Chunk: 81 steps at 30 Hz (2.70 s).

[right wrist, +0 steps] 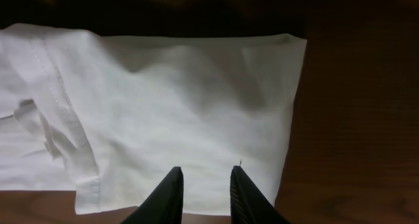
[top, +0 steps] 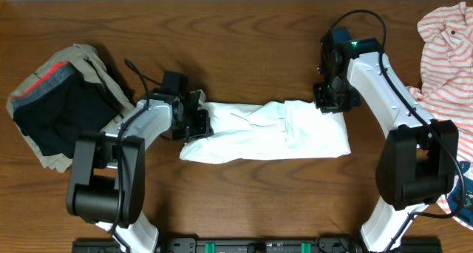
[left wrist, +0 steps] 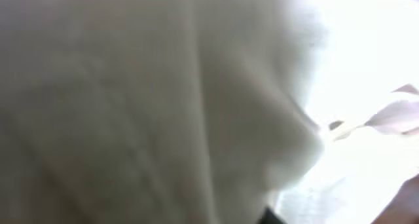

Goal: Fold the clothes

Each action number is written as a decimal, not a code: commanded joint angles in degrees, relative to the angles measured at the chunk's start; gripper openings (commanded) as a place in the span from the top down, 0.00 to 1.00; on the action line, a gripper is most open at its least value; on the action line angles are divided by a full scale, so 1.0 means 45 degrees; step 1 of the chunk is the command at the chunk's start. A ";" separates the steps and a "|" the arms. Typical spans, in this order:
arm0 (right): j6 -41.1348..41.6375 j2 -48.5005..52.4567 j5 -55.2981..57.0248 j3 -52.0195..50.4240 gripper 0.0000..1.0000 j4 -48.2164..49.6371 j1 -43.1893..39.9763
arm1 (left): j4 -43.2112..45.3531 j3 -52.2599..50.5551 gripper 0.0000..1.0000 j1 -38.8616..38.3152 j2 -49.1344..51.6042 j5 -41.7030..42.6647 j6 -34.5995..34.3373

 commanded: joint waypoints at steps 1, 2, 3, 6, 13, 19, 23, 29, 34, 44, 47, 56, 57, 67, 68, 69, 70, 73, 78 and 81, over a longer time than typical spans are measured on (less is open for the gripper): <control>-0.0112 0.0087 0.0131 0.0073 0.78 -0.0029 -0.0010 | -0.0044 -0.0233 0.92 -0.0039 0.0185 0.0374 0.0175; -0.0107 0.0087 0.0131 0.0073 0.78 -0.0024 -0.0010 | -0.0049 -0.0233 0.93 -0.0039 0.0185 0.0384 0.0180; -0.0107 0.0087 0.0131 0.0073 0.77 -0.0024 -0.0010 | -0.0049 -0.0233 0.94 -0.0039 0.0185 0.0505 0.0355; -0.0107 0.0087 0.0126 0.0073 0.78 -0.0029 -0.0010 | -0.0053 -0.0199 0.94 0.0024 0.0151 0.0797 0.0699; -0.0107 0.0087 0.0146 0.0073 0.80 -0.0029 -0.0039 | -0.1501 0.0238 0.94 0.1151 -0.0976 -0.0457 0.0699; -0.0112 0.0078 0.0136 0.0073 0.80 0.0078 -0.0578 | -0.2657 0.0612 0.94 0.2778 -0.2584 -0.1549 0.1039; -0.0112 0.0078 0.0131 0.0078 0.80 -0.0029 -0.1166 | -0.3385 0.0947 0.94 0.3560 -0.3138 -0.3094 0.1030; -0.0151 0.0078 0.0141 0.0073 0.80 -0.0228 -0.1923 | -0.4881 0.2467 0.94 0.4119 -0.3147 -0.3759 0.1039; -0.0160 0.0078 0.0131 0.0073 0.80 -0.0330 -0.2657 | -0.5450 0.4002 0.94 0.4046 -0.3147 -0.3750 0.0840; -0.0355 0.0078 0.0121 0.0073 0.80 -0.0631 -0.3172 | -0.5353 0.4896 0.94 0.0777 -0.3133 -0.3337 -0.0738; -0.0355 0.0078 0.0121 0.0073 0.80 -0.0729 -0.3143 | -0.5042 0.4891 0.94 -0.0597 -0.3118 -0.3891 -0.1190; -0.0544 0.0078 -0.0141 0.0073 0.81 -0.0933 -0.3123 | -0.4347 0.4891 0.94 -0.3638 -0.1836 -0.4420 -0.2336; -0.0544 0.0078 -0.0170 0.0073 0.81 -0.0933 -0.3128 | -0.4240 0.4891 0.94 -0.3866 -0.1603 -0.4415 -0.2531; -0.0685 0.0078 -0.0374 0.0073 0.81 -0.0933 -0.3123 | -0.1807 0.4891 0.55 -0.6630 -0.0461 -0.3298 -0.4843; -0.0690 0.0078 -0.0369 0.0073 0.81 -0.0928 -0.3123 | -0.1656 0.4891 0.43 -0.6892 -0.0476 -0.3322 -0.4804; -0.0685 0.0078 -0.0374 0.0073 0.81 -0.0923 -0.3123 | -0.1549 0.4896 0.37 -0.7125 -0.0505 -0.3322 -0.4478; -0.0690 0.0078 -0.0398 0.0073 0.81 -0.0923 -0.3123 | -0.1535 0.4901 0.27 -0.7227 -0.0549 -0.3337 -0.4163; -0.0831 0.0078 -0.0763 0.0073 0.81 -0.0928 -0.3123 | -0.1909 0.4901 0.15 -0.7155 -0.0772 -0.3696 -0.3959; -0.2701 0.0078 -0.3177 0.0073 0.81 -0.0622 -0.2958 | -0.3181 0.4901 0.13 -0.6237 -0.1749 -0.4347 -0.3395; -0.4415 0.0078 -0.5489 0.0073 0.80 -0.0447 -0.2647 | -0.4274 0.4896 0.09 -0.5469 -0.2467 -0.6076 -0.3395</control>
